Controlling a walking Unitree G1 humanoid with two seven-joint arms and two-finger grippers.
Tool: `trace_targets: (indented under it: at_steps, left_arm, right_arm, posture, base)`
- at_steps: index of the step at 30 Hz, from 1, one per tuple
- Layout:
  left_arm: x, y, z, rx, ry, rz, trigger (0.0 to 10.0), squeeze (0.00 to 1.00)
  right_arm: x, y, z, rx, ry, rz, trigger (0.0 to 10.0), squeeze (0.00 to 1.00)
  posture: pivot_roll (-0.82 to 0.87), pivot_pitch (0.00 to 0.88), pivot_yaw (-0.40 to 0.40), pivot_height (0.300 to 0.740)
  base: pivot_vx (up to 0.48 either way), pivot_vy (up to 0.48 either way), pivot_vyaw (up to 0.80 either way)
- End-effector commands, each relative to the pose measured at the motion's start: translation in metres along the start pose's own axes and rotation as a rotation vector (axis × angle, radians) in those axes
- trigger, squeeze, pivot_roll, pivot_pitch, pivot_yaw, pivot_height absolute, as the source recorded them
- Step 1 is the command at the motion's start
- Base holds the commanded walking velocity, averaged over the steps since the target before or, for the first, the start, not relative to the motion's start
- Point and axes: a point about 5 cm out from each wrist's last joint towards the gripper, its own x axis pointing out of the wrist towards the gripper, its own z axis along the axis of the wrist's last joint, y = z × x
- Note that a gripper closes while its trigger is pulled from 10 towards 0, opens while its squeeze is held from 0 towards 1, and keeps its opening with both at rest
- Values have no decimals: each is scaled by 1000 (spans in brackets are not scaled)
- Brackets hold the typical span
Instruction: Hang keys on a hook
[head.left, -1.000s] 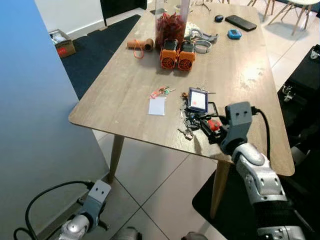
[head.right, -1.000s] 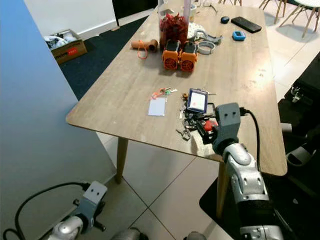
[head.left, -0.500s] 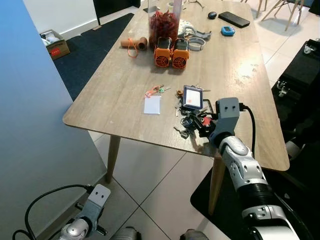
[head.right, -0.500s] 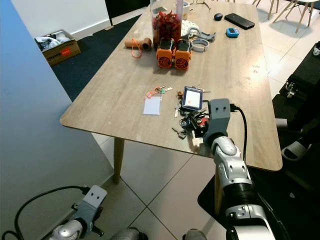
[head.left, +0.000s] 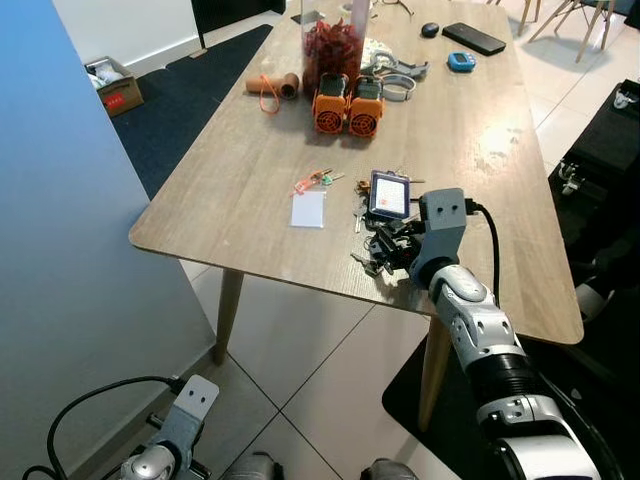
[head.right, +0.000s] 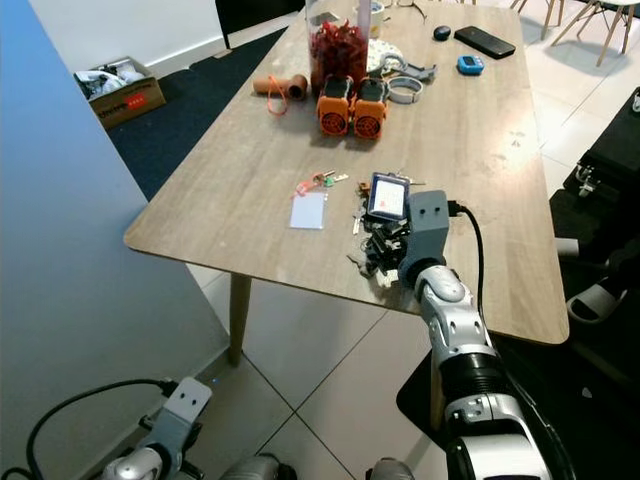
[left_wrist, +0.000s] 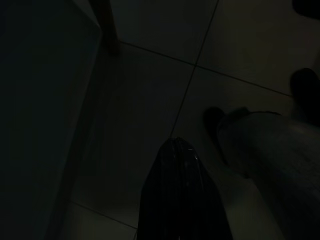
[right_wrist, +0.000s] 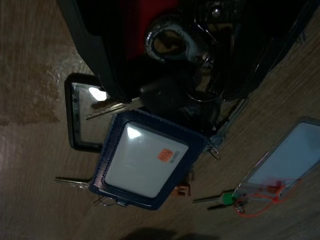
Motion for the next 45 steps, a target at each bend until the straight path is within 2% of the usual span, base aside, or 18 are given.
trace_targets:
  at_steps: [1,14,15,16,17,18,19,36,40,44,45]
  left_arm:
    - [-2,-2,-7,4,35,-6,10000,0]
    - [-1,-2,-6,14,38,-11,10000,0]
    - [-1,-2,-6,14,38,-11,10000,0]
    - [-1,-2,-6,14,38,-11,10000,0]
    - [-1,-2,-6,15,38,-11,10000,0]
    - [-1,-2,-6,15,38,-11,10000,0]
    - [-1,-2,-6,15,38,-11,10000,0]
    - [-1,-2,-5,20,39,-13,10000,0]
    - [-1,-2,-5,20,38,-11,10000,0]
    - [0,-2,-5,21,37,-9,10000,0]
    - [0,-2,-5,21,37,-9,10000,0]
  right_arm:
    - [-1,2,-12,-16,67,24,10000,0]
    - [-1,5,-22,-26,126,54,10000,0]
    - [-1,4,-22,-25,127,55,5569,0]
    - [-1,4,-22,-25,127,55,5569,0]
    - [-1,4,-22,-23,127,57,3569,0]
    - [-1,4,-22,-22,127,58,3569,0]
    - [-1,4,-22,-20,128,60,0,0]
    - [-2,1,-23,-17,124,59,0,0]
    - [-1,0,-13,-5,67,55,0,0]
    - [1,-4,4,53,-42,24,0,0]
    - [1,-5,6,56,-52,18,2549,8]
  posture:
    - [48,134,7,740]
    - [49,136,9,740]
    - [50,136,9,740]
    - [50,136,9,740]
    - [50,134,8,740]
    - [50,134,8,740]
    - [49,134,9,740]
    - [48,133,9,740]
    - [50,130,11,740]
    - [50,130,10,740]
    - [50,130,10,740]
  base:
    - [0,0,0]
    - [0,0,0]
    - [0,0,0]
    - [0,0,0]
    - [0,0,0]
    - [0,0,0]
    - [0,0,0]
    - [0,0,0]
    - [0,0,0]
    - [0,0,0]
    - [0,0,0]
